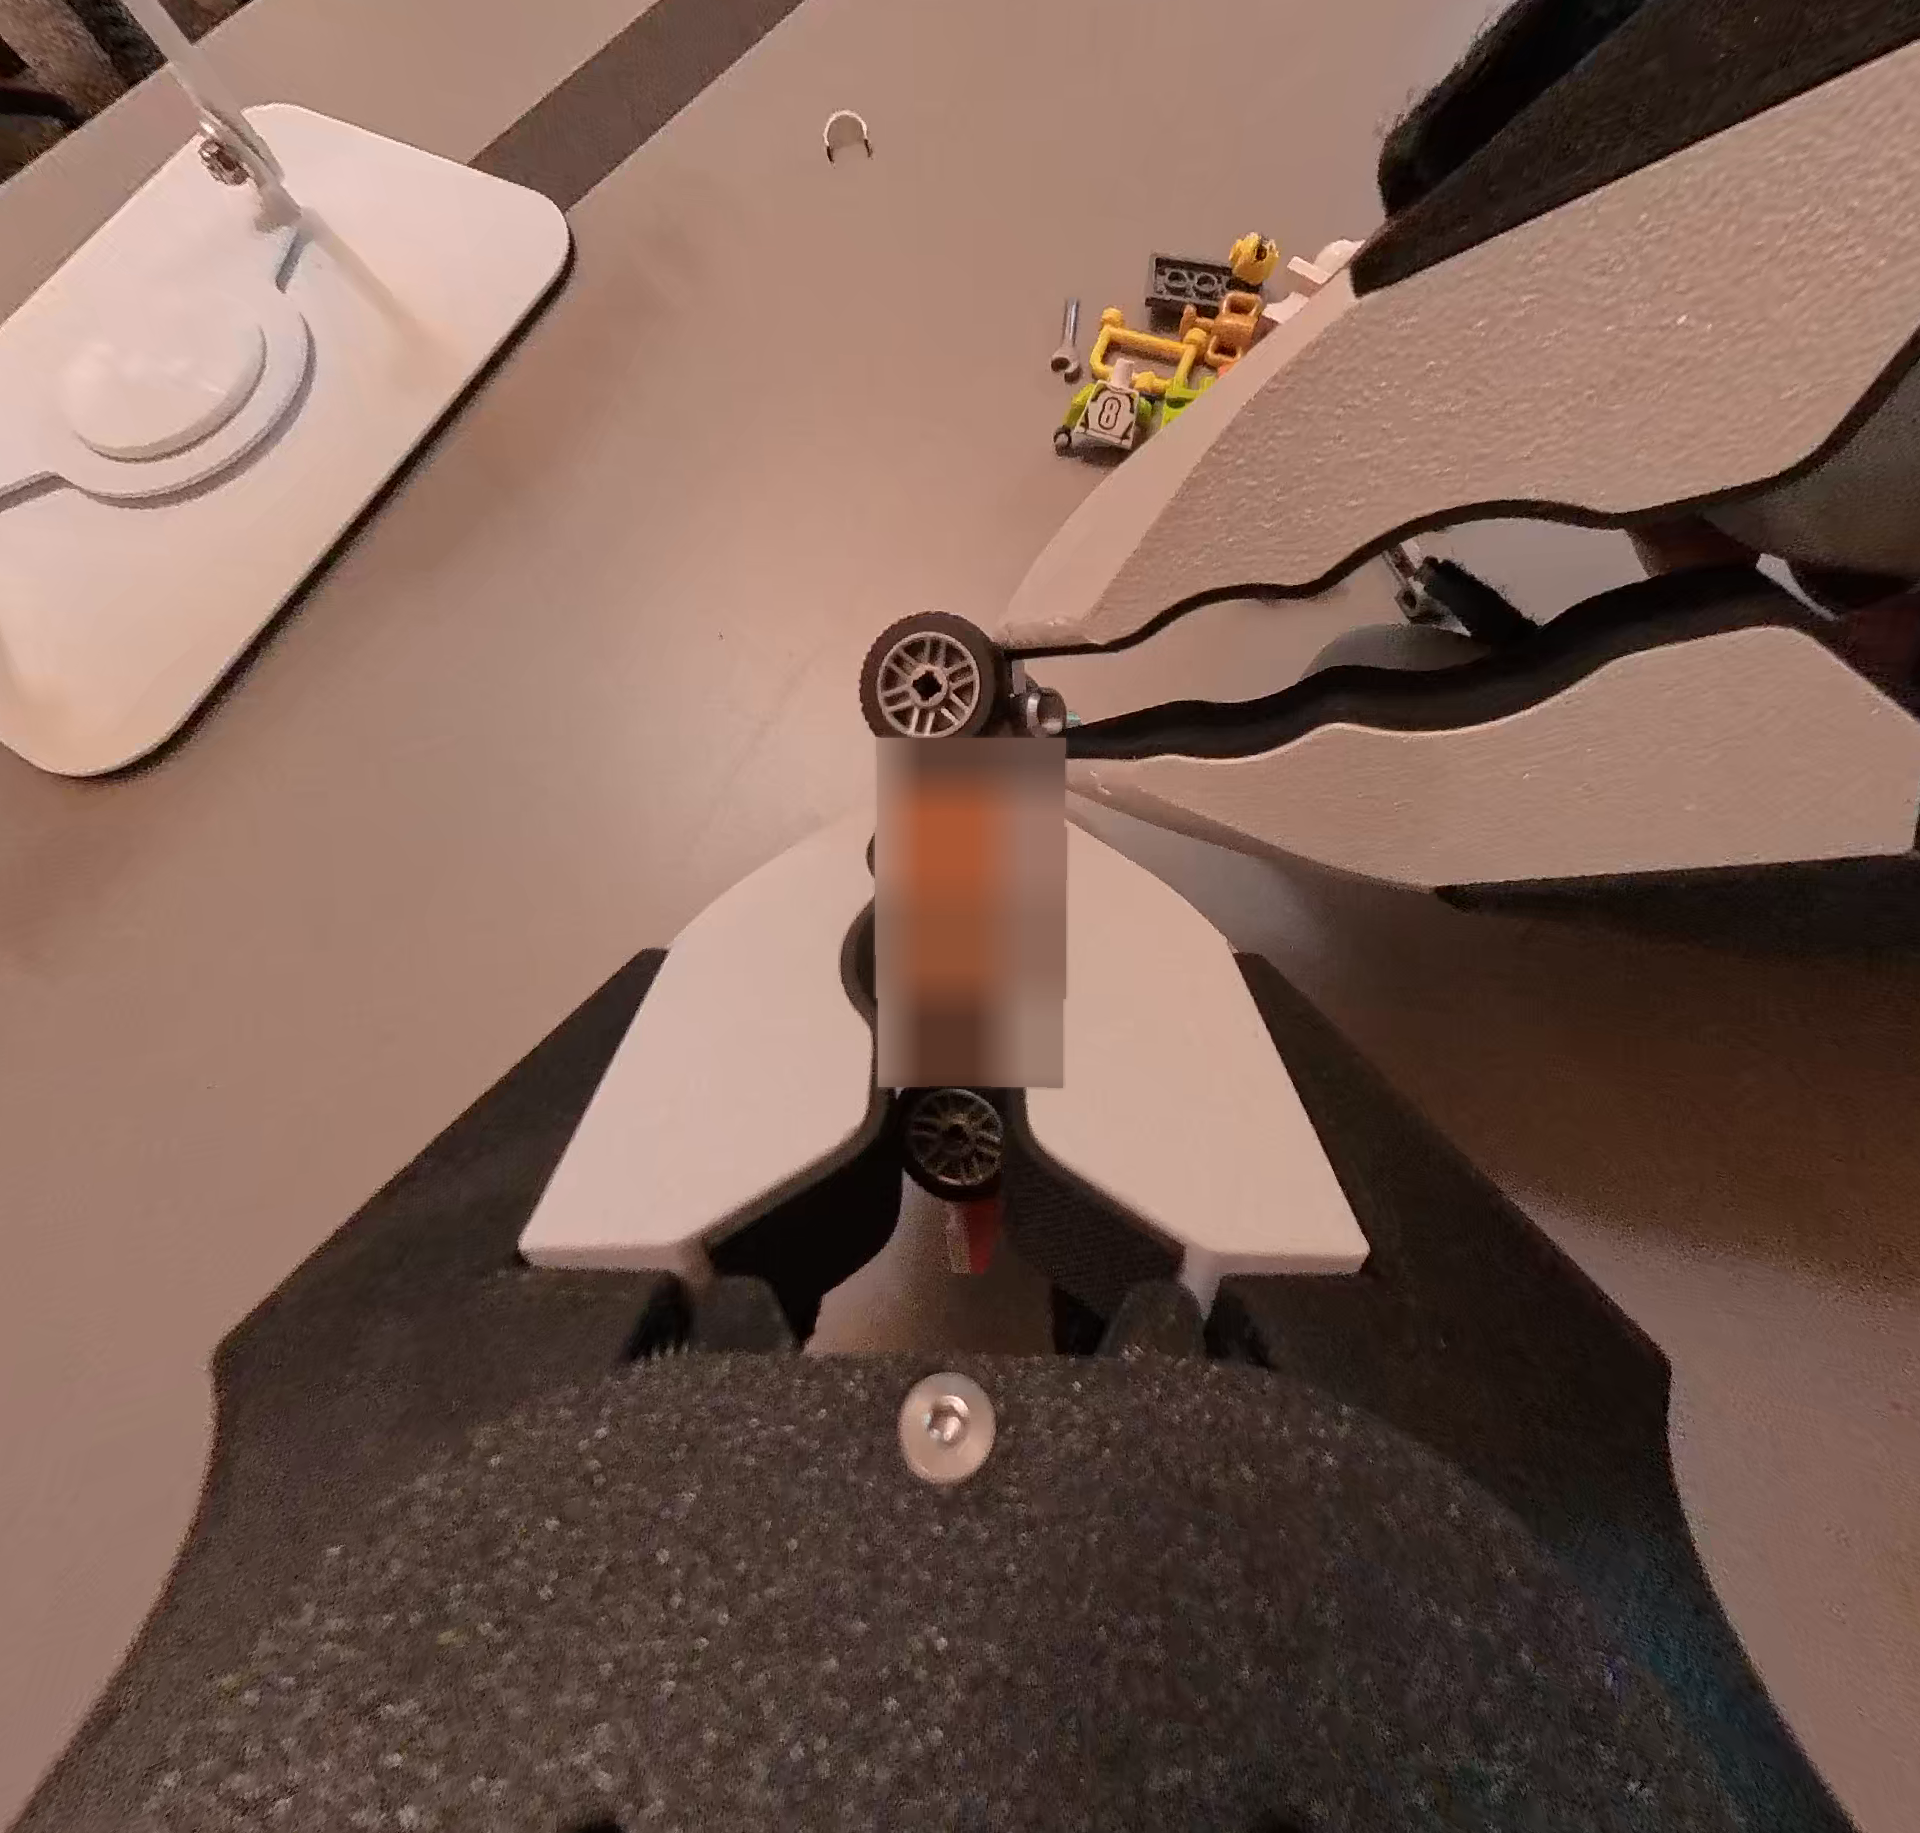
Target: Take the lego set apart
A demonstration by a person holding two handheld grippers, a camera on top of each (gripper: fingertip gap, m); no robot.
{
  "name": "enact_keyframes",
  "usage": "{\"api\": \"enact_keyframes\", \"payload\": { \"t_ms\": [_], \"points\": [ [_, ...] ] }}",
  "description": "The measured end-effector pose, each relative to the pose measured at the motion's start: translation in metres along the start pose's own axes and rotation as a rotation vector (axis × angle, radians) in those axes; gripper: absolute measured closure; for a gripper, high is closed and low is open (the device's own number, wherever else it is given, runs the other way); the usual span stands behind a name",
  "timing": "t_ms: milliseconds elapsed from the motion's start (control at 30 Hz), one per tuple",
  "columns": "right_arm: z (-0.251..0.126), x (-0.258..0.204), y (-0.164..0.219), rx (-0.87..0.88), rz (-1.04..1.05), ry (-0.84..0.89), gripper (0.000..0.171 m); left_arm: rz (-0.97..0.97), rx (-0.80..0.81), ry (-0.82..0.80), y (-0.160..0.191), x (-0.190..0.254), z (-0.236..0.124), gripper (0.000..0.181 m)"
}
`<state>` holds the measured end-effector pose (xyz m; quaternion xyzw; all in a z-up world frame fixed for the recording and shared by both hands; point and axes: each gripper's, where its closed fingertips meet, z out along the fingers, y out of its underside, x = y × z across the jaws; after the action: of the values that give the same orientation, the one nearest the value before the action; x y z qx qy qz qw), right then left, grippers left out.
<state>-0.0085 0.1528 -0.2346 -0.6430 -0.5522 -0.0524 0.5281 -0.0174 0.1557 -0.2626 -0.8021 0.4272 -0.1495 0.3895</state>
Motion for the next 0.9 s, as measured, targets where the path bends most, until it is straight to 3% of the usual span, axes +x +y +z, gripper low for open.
{"api": "enact_keyframes", "payload": {
  "t_ms": [667, 733, 900],
  "points": [
    [-0.006, 0.003, -0.012, 0.048, -0.052, 0.033, 0.165, 0.008, 0.038, 0.039, -0.006, -0.003, -0.008, 0.165],
    [-0.013, -0.004, -0.022, 0.120, -0.045, -0.016, 0.165, 0.000, 0.007, -0.094, 0.001, -0.035, -0.011, 0.165],
    [-0.021, 0.016, -0.017, 0.117, -0.031, 0.029, 0.165, -0.078, 0.120, 0.003, -0.016, -0.046, -0.039, 0.165]
  ]
}}
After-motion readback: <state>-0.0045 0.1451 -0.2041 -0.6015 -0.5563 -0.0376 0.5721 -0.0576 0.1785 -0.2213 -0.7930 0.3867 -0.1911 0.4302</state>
